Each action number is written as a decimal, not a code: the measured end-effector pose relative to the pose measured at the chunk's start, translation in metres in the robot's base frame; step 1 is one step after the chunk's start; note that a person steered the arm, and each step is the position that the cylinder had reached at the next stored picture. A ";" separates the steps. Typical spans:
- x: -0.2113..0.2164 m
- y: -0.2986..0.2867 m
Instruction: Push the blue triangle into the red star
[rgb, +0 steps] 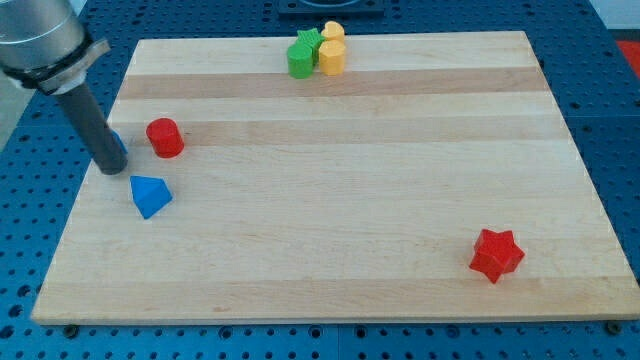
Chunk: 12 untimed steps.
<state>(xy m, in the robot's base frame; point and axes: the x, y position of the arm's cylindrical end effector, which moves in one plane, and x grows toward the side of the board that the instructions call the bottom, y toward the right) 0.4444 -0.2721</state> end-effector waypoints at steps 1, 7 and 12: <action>0.015 0.007; 0.090 0.139; 0.060 0.144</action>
<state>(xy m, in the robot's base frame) 0.5042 -0.1282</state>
